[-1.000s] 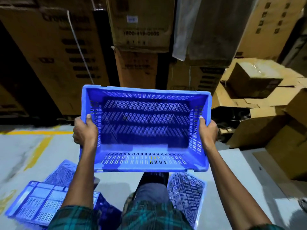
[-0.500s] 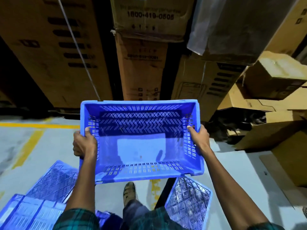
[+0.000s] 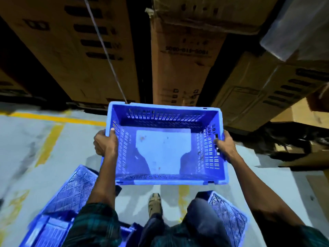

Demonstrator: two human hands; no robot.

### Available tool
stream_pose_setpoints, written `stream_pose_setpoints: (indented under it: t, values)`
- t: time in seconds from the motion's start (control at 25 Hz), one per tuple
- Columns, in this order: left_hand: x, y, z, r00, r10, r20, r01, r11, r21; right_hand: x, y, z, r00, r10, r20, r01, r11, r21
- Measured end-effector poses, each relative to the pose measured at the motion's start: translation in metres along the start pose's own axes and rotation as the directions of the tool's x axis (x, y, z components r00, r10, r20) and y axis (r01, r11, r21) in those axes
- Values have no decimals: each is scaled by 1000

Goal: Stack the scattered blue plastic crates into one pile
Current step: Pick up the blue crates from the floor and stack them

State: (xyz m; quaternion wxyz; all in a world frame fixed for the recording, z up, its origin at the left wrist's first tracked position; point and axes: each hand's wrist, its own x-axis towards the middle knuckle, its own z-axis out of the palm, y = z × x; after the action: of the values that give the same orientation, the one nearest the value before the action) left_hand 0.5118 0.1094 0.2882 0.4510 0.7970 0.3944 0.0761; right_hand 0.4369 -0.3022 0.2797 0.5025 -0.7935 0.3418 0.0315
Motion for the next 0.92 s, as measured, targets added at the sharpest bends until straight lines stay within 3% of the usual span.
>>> stream_pose_setpoints:
  t: [0.2, 0.36, 0.6, 0.92]
  values:
    - [25, 21, 52, 997, 20, 75, -20, 1000, -4, 60, -16, 7, 991, 113, -73, -114, 994, 0]
    - [44, 28, 105, 995, -17, 101, 11, 998, 58, 114, -9, 18, 982, 184, -43, -185, 982, -29]
    - [96, -25, 200, 981, 18, 191, -57, 978, 200, 210, 53, 79, 971, 238, 3, -237, 967, -94]
    - [187, -157, 366, 935, 17, 354, -130, 946, 298, 330, 201, 204, 965, 260, -20, -260, 952, -159]
